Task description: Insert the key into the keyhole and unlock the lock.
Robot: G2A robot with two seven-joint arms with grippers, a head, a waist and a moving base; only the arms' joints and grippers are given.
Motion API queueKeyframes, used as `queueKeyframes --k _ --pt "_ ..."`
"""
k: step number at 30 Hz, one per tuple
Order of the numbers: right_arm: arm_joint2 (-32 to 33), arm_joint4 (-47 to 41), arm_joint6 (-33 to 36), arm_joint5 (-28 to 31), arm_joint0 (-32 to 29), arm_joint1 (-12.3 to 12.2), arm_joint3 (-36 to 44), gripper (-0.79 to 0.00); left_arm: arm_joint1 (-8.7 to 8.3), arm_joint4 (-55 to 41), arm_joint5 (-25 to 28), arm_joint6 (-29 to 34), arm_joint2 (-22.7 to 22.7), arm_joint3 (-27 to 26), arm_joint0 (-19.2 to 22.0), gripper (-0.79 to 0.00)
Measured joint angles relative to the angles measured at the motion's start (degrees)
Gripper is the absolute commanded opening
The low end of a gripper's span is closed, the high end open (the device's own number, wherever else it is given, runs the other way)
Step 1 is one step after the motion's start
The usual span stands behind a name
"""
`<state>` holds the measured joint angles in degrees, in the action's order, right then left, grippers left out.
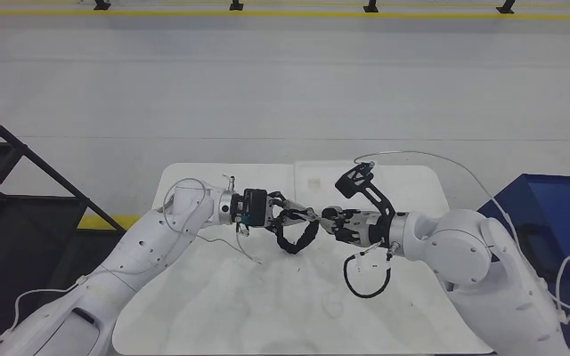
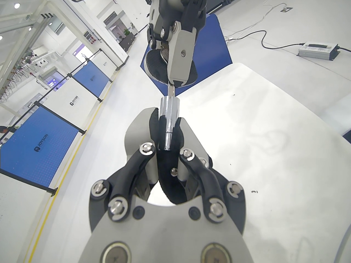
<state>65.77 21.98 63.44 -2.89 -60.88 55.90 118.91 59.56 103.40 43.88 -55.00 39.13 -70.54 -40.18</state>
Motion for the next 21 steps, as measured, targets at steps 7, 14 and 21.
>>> queueKeyframes --k 7,14,21 --pt "0.3 -2.9 -0.8 1.3 0.0 0.1 -1.0 -0.785 0.00 -0.2 0.1 -2.0 0.2 0.4 -0.2 -0.785" --pt "0.3 -3.9 -0.8 2.0 0.4 0.1 -2.2 -0.785 0.22 -0.1 0.4 -3.9 -0.1 0.8 0.0 -0.785" --pt "-0.2 -4.5 -0.9 2.4 0.9 0.2 -3.0 -0.785 0.50 0.5 0.3 -4.6 -0.5 1.2 0.4 -0.785"
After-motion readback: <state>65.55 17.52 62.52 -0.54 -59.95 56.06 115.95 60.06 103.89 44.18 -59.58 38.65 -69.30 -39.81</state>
